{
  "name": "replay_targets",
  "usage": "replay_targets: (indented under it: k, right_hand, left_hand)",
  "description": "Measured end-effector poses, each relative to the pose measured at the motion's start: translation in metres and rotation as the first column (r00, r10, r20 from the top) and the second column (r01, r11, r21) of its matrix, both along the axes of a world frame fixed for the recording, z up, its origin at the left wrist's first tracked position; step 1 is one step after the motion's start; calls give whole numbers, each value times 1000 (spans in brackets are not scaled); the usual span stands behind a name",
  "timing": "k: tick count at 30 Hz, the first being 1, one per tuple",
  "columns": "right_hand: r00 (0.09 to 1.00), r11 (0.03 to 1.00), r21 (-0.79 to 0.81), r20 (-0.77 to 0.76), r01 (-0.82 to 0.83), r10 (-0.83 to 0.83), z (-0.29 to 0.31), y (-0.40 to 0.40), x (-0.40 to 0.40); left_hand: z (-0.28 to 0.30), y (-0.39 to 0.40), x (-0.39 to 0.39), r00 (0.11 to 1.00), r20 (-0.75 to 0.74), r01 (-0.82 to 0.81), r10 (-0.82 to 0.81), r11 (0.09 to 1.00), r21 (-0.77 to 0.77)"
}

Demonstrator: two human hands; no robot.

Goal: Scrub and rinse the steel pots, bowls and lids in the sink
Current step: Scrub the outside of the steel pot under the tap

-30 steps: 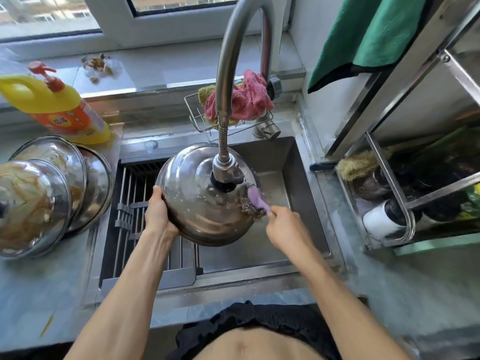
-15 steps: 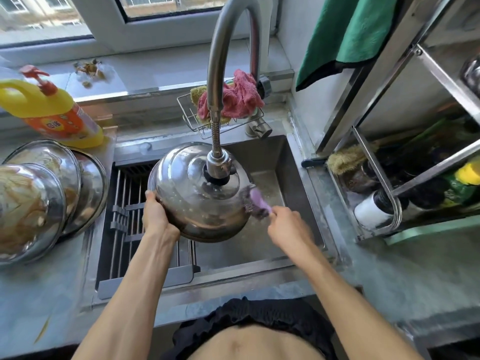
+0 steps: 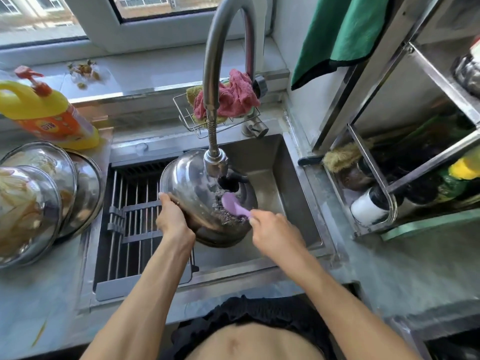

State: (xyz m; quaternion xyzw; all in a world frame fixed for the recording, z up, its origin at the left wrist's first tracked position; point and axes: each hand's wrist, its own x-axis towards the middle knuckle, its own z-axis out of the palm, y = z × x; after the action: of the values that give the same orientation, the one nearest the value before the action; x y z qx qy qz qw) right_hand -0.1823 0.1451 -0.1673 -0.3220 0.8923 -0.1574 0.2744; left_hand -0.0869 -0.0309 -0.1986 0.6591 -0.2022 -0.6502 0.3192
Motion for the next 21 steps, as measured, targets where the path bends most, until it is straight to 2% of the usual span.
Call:
replay_targets:
  k: [2, 3, 7, 11, 15, 19, 21]
  right_hand:
    - [990, 990, 37, 44, 136, -137, -10, 5, -17]
    - [987, 988, 40, 46, 150, -151, -12, 6, -15]
    - [998, 992, -126, 59, 10, -2, 4, -13, 19]
    - [996, 992, -88, 15, 93, -92, -2, -17, -2]
    - [997, 982, -173, 10, -69, 71, 13, -29, 27]
    - [996, 991, -97, 34, 87, -84, 0, -44, -11]
    - [999, 995, -94, -19, 46, -48, 0, -38, -8]
  left_hand:
    - [0, 5, -2, 1000, 27, 8, -7, 1000, -30]
    - [2, 9, -3, 999, 39, 18, -16, 999, -48]
    - [7, 15, -12, 992, 84, 105, -95, 987, -125]
    - [4, 19, -4, 979, 155, 162, -135, 970, -181]
    - [-1, 15, 1, 967, 210, 183, -142, 964, -191]
    - [-3, 13, 10, 921, 288, 329, -262, 920, -213]
    - [-3, 13, 11, 896, 331, 382, -297, 895, -229]
